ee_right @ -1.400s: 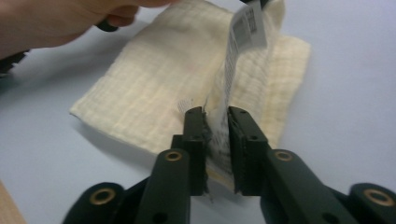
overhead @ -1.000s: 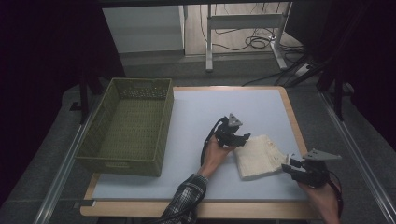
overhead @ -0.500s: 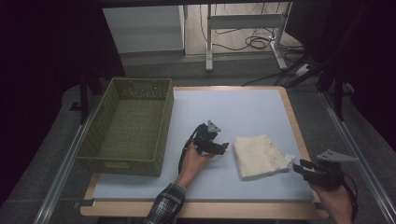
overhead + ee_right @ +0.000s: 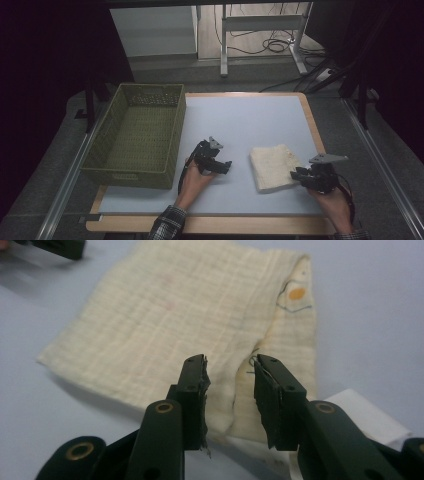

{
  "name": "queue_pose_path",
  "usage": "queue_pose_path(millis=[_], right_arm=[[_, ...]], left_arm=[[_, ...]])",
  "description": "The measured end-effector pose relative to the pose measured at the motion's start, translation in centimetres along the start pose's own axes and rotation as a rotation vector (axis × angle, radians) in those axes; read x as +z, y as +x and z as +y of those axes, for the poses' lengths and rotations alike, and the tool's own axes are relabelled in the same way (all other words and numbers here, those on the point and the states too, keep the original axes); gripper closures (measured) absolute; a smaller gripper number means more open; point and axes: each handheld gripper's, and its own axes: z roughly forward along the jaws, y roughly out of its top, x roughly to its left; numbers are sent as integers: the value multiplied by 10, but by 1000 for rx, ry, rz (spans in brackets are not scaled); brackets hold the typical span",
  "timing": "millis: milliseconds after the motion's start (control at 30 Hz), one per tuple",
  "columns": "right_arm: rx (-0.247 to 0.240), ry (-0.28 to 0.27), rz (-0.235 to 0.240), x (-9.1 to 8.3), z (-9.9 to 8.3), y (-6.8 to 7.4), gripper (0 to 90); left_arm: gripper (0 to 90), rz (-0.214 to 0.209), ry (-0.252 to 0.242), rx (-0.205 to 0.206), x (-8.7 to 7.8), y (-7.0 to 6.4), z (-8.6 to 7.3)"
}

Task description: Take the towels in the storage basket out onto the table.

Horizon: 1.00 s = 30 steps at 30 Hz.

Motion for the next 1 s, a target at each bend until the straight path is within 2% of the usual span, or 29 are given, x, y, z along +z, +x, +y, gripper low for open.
queue_pose_path(millis=[67, 100, 233, 333, 433, 533, 700, 767, 900, 1000], right_arm=[[-6, 8, 8, 3, -1, 2, 860], [-14, 8, 7, 4, -1, 4, 880], [-42, -19, -14, -9, 6, 9, 887], [-44, -47, -39, -22, 13, 4, 887], [-34, -44, -66, -28, 15, -4, 887], [-14, -20, -79, -25, 11, -13, 886], [24, 31, -81, -9, -6, -25, 883], [28, 41, -78, -6, -10, -27, 864], [21, 62, -96, -2, -15, -25, 655], [25, 49, -108, -1, -16, -23, 649]], left_arm=[[85, -1, -2, -1, 0, 0, 0], [85, -2, -3, -2, 0, 0, 0], [86, -1, -4, 0, 0, 0, -1], [86, 0, -8, -5, 1, 0, -1], [86, 1, -8, -3, 1, 0, -1], [86, 1, -5, 0, 0, 0, -1], [86, 2, -5, 1, 0, 0, -1], [87, 3, -6, 0, 0, 0, -1], [87, 3, -6, 0, 0, 0, -1], [87, 5, -7, 1, 0, -1, -1]])
